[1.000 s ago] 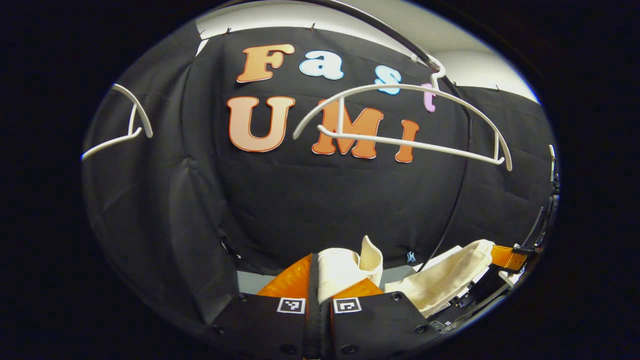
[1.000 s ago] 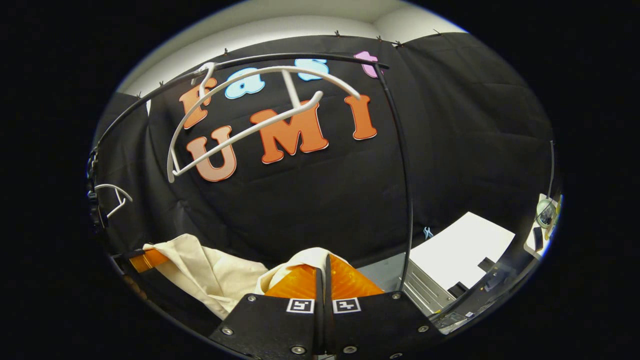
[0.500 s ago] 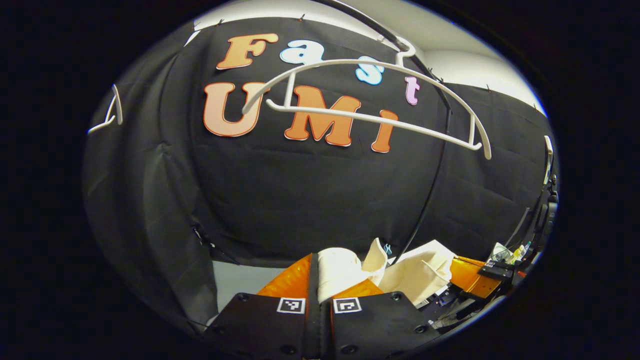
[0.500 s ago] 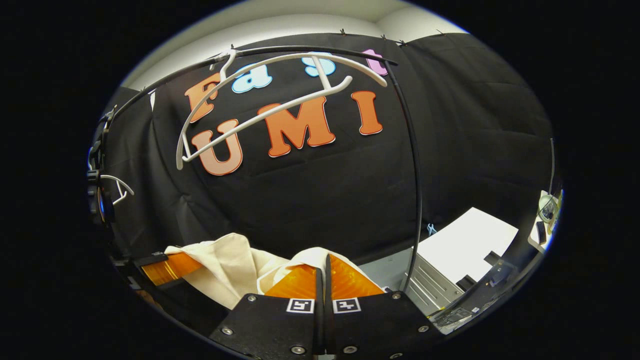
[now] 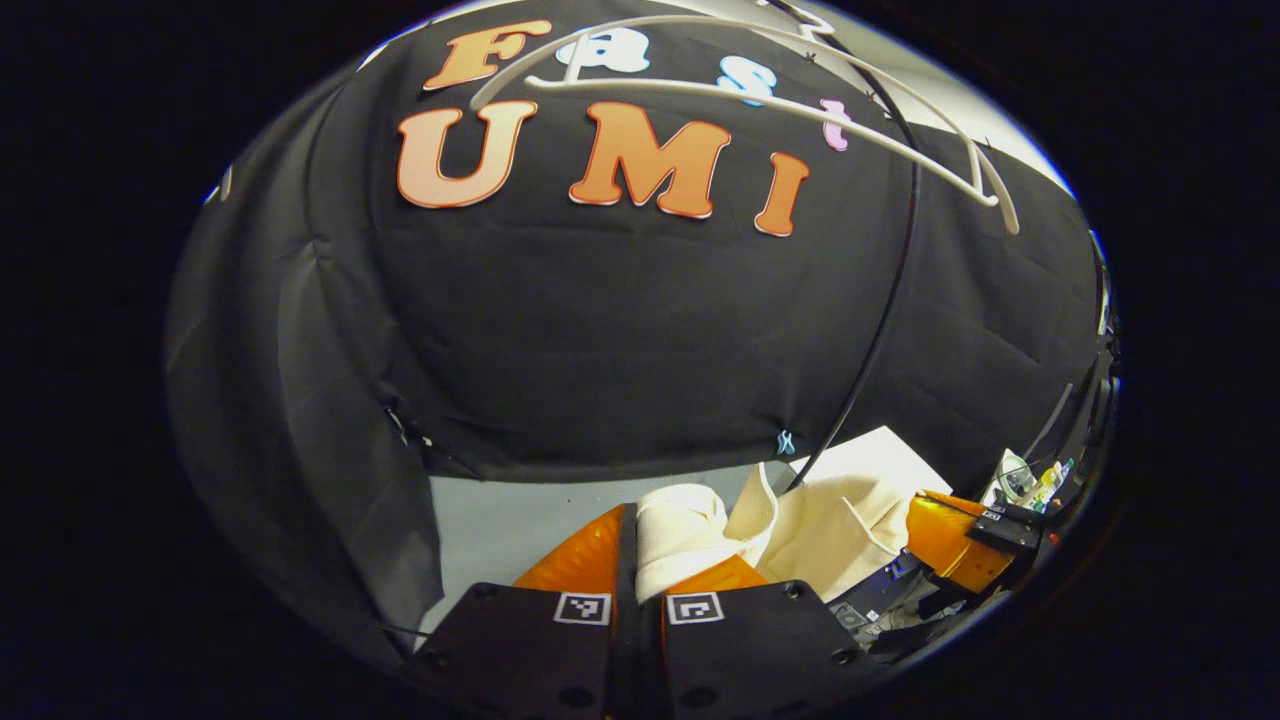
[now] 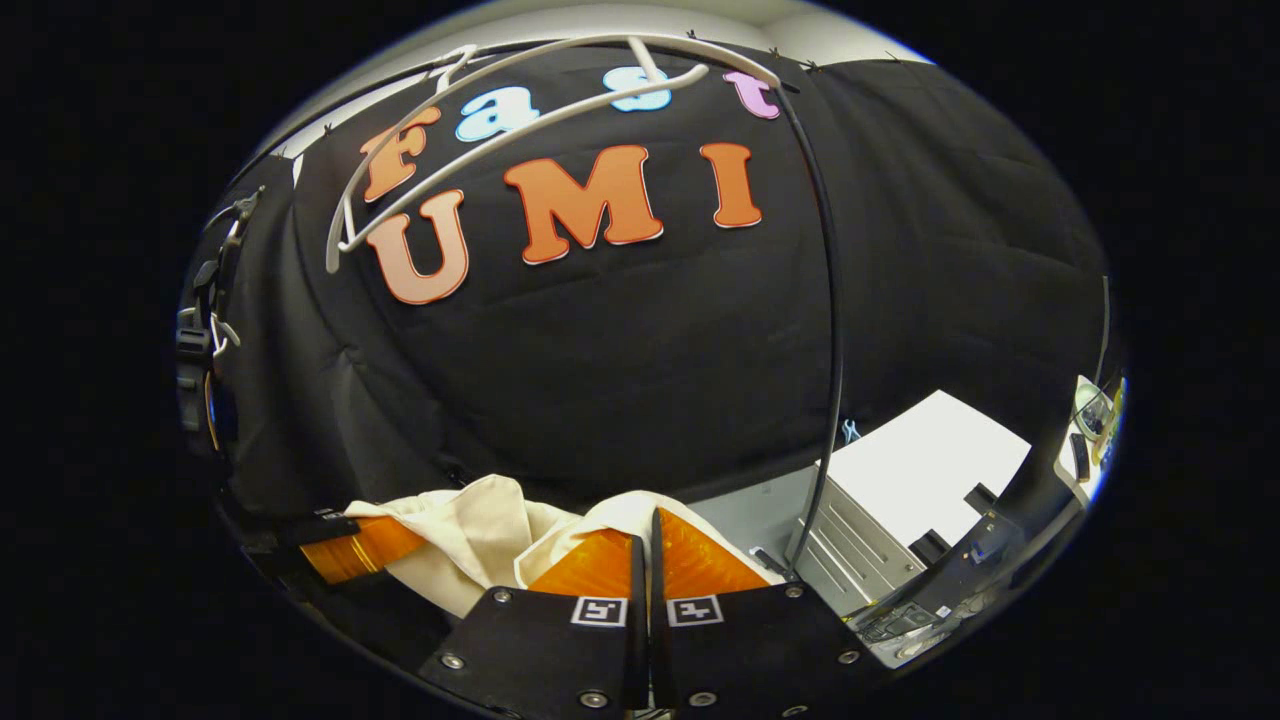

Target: Grasp the clothes on the hanger with both hands and then place them into the laundry hamper below.

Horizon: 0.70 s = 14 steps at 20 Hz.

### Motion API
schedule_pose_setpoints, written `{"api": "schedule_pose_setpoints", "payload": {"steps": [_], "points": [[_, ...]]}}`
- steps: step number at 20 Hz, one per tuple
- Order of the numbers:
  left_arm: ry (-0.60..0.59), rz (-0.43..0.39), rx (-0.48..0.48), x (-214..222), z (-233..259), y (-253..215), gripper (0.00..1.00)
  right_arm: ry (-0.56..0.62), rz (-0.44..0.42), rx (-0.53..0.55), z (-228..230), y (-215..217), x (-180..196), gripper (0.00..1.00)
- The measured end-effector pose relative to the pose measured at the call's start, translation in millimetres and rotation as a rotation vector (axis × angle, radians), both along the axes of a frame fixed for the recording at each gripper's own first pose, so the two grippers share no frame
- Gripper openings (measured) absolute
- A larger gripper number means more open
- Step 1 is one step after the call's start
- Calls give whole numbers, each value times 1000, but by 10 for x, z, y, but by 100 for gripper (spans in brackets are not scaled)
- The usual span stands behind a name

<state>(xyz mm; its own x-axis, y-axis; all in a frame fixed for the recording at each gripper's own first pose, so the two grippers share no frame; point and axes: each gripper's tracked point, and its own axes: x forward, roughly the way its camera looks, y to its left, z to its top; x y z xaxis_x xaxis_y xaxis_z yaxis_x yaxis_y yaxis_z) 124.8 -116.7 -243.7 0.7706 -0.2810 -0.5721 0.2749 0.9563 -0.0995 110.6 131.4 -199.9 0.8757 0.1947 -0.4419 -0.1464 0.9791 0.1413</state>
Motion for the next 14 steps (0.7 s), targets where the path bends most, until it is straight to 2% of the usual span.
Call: {"api": "schedule_pose_setpoints", "payload": {"steps": [6, 10, 14], "points": [[102, 8, 52, 14, -378, 81, 7, 101, -9, -27, -439, -27, 20, 7], [192, 3, 95, -76, -674, 139, 10, 124, -1, -27, -527, 5, 41, 9], [289, 3, 113, -178, -1024, 137, 18, 182, 7, -65, -774, -23, -49, 10]]}}
